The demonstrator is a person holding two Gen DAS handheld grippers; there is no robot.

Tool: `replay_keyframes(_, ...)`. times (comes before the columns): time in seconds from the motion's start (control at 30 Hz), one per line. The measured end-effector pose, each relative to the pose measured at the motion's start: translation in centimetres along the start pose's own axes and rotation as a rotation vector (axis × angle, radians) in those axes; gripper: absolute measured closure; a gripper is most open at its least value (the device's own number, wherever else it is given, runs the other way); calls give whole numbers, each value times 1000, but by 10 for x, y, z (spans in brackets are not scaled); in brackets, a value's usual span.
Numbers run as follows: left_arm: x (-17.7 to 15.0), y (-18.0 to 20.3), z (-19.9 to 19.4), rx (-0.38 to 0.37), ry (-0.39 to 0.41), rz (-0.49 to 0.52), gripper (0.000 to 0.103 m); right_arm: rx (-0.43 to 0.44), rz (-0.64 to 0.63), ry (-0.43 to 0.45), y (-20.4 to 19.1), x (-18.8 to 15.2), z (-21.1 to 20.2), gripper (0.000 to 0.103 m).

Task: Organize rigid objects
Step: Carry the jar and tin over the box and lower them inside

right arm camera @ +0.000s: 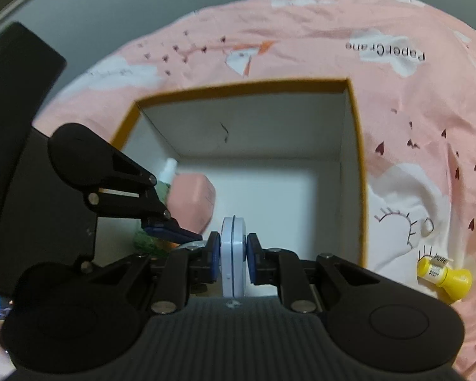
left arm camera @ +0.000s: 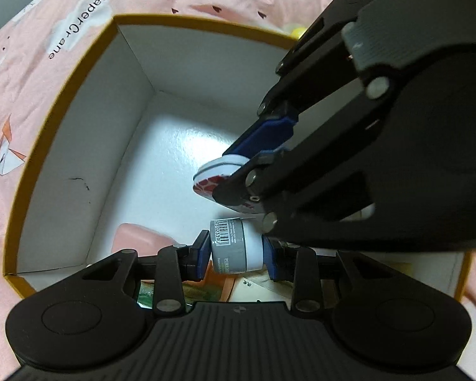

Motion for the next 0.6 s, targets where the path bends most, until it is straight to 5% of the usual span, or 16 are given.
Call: replay_keyframes(0.6,16,-8,12,-11,-27,-8,61,-74,-16,-47,-2,2,24,87)
Point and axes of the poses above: each gripper's, at about its wrist camera, not at the fingertips, and z roughly the way its jaws point, y to its right, x to its top, the point moved 9 cm from there along z, roughly the way its jaws point, and after that the axes turned 15 degrees about -y, right-handed, at the moved point
